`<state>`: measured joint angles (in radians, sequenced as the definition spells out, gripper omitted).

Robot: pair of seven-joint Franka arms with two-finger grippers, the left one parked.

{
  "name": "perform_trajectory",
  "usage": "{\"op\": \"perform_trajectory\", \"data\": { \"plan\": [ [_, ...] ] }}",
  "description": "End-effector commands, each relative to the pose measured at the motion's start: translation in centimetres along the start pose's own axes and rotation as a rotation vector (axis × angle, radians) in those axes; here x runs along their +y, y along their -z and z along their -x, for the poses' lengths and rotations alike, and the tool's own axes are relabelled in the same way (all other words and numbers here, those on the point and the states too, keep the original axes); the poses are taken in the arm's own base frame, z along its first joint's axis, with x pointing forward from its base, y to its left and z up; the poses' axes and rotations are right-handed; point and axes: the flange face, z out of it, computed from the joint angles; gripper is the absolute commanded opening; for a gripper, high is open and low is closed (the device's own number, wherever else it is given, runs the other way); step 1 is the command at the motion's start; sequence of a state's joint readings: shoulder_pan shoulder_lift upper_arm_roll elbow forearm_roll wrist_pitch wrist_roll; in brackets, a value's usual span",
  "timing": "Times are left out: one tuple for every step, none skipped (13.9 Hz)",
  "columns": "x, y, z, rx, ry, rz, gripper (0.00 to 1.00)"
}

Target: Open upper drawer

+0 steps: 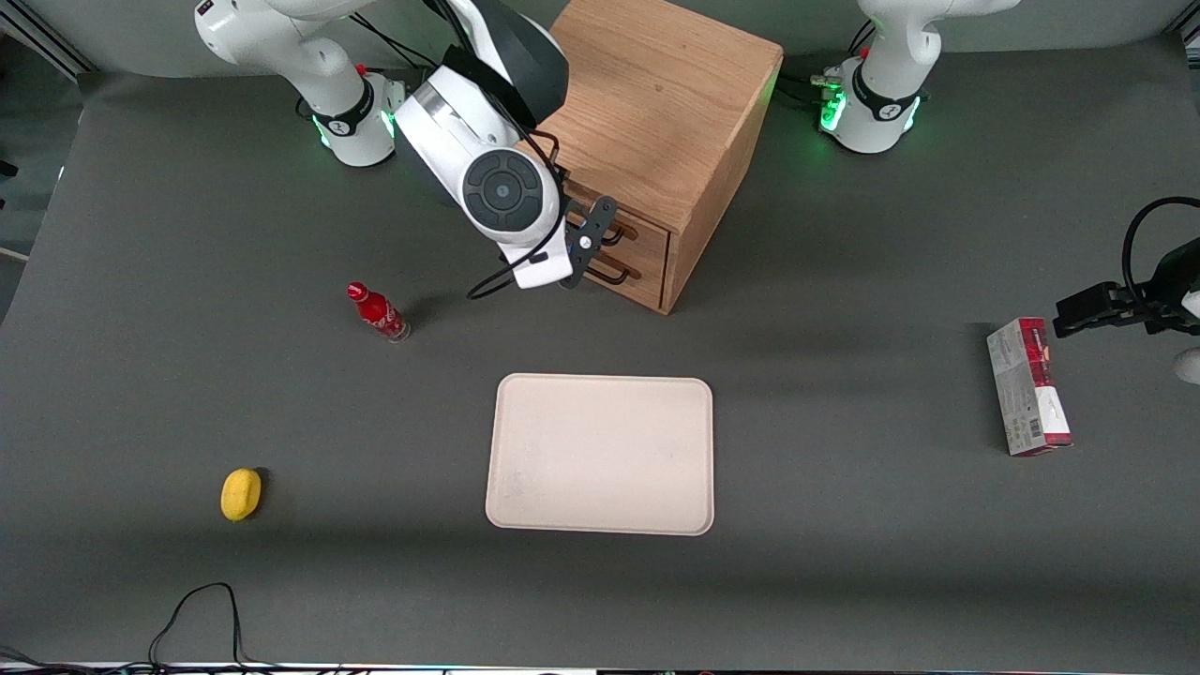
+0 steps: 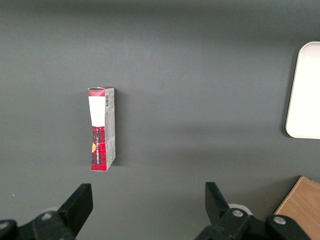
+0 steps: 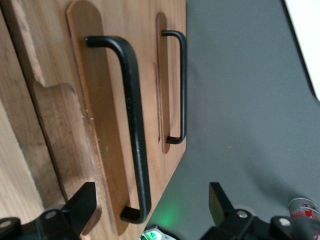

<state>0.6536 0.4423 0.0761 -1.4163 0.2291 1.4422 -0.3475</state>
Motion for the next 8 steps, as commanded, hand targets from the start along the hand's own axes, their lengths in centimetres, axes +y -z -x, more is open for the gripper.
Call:
{"op": "perform_trajectory", "data": {
  "plan": [
    [-1.1,-1.1,-0.6,-0.027,0.035,-0.009,1.00],
    [-1.0,-1.2,-0.6,-0.028,0.039,-0.010,1.00],
    [-0.8,-1.3,-0.7,-0.031,0.039,-0.010,1.00],
    [-0.4,-1.1,-0.5,-0.027,0.033,-0.010,1.00],
    [-0.1,-0.8,-0.4,-0.021,0.028,-0.009,1.00],
    [0.3,-0.7,-0.3,-0.017,0.023,-0.010,1.00],
    [0.3,-0.4,-0.3,-0.011,0.020,-0.008,1.00],
    [0.8,-0.3,-0.3,-0.007,0.014,-0.010,1.00]
  ]
}}
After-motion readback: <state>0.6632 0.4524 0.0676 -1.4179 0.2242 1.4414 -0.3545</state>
